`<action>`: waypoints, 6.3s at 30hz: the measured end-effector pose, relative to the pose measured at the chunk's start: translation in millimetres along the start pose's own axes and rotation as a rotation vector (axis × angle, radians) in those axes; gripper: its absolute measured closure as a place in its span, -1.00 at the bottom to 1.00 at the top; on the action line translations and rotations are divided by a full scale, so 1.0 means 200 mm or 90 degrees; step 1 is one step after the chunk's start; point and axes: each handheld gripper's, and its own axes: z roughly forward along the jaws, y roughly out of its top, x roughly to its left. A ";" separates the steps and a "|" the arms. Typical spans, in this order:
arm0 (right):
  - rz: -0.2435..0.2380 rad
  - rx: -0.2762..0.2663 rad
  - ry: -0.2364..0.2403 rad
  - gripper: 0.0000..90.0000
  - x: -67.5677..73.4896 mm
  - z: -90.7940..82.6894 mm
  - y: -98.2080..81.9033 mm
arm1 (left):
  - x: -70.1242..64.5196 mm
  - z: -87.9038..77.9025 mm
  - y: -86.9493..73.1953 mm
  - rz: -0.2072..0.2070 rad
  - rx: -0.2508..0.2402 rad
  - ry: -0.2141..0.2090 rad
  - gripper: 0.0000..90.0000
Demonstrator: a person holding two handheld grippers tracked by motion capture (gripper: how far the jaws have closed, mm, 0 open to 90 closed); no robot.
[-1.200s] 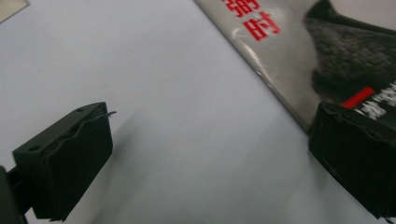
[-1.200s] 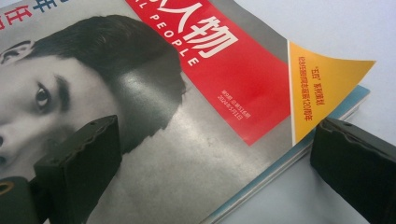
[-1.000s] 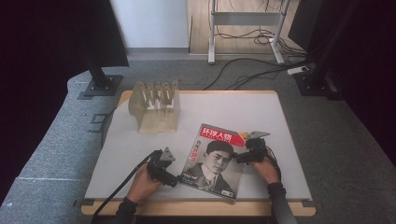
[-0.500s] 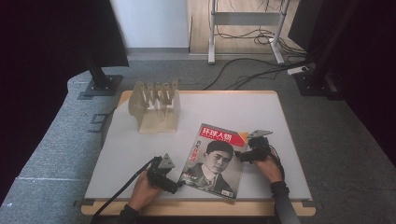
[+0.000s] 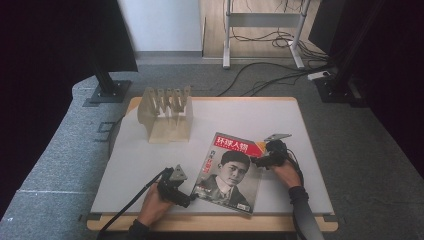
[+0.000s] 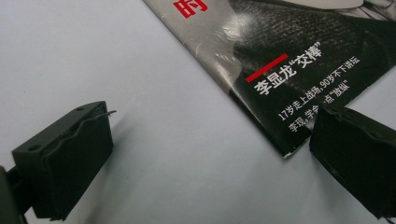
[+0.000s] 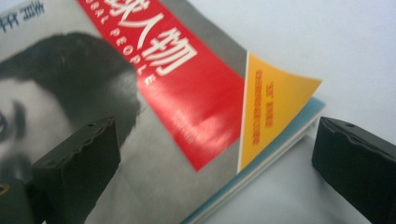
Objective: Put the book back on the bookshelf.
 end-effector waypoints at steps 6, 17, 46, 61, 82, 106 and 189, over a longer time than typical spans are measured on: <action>0.017 -0.007 0.006 -1.00 -0.03 0.03 0.03 | 0.00 0.00 0.00 0.000 0.000 0.000 -1.00; 0.033 -0.003 -0.018 -0.37 -0.05 0.02 0.08 | 0.00 0.00 0.00 0.000 0.000 0.000 -1.00; -0.007 -0.038 -0.024 0.89 0.05 -0.21 0.23 | 0.00 0.00 0.00 0.001 0.000 -0.001 -1.00; -0.091 -0.067 0.011 0.91 0.23 -0.38 0.41 | 0.00 -0.01 0.00 0.003 0.003 -0.005 -1.00; -0.159 -0.118 0.030 0.91 0.36 -0.58 0.55 | 0.10 0.02 0.19 0.006 0.009 -0.099 -0.67; -0.230 -0.167 0.043 0.92 0.49 -0.74 0.67 | 0.20 0.11 0.34 0.042 0.076 -0.245 -0.01; -0.220 -0.161 0.138 0.15 0.34 -0.69 0.32 | 0.05 -0.21 0.32 0.158 0.046 -0.113 0.91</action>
